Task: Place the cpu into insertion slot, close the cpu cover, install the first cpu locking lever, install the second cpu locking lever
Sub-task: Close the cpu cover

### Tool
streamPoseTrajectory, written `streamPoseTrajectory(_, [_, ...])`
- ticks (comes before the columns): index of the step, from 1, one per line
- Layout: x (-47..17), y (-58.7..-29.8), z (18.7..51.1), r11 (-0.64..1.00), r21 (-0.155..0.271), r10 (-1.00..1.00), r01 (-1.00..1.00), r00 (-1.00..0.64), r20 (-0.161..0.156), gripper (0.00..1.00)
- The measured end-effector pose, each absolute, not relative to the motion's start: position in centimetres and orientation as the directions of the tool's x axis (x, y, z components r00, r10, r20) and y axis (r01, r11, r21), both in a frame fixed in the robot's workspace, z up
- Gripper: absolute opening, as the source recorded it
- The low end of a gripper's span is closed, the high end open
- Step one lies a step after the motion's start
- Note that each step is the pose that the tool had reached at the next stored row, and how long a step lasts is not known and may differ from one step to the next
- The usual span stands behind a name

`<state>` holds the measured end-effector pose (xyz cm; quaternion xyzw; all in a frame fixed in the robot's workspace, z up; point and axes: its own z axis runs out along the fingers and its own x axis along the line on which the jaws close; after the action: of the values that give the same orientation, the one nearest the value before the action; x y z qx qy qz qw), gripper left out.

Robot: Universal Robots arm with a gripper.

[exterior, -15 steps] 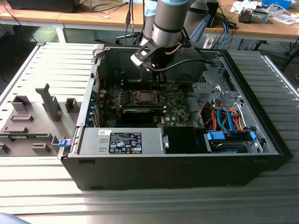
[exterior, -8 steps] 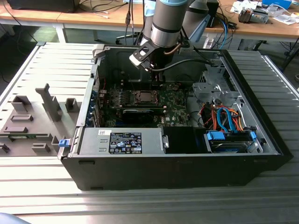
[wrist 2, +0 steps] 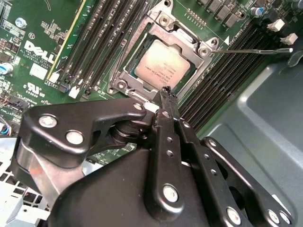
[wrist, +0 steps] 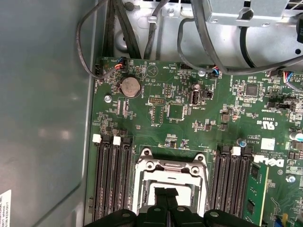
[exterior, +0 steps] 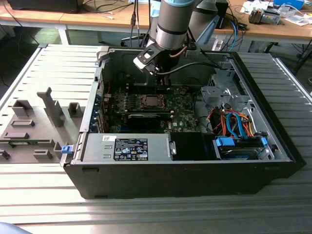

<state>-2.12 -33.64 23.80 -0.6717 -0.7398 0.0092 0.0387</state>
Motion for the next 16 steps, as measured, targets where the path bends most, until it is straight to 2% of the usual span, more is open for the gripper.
streamPoseTrajectory(16, [-2.18, -33.64, 23.12, 0.097, -0.066, 0.995, 0.993, -0.094, 0.045, 0.11])
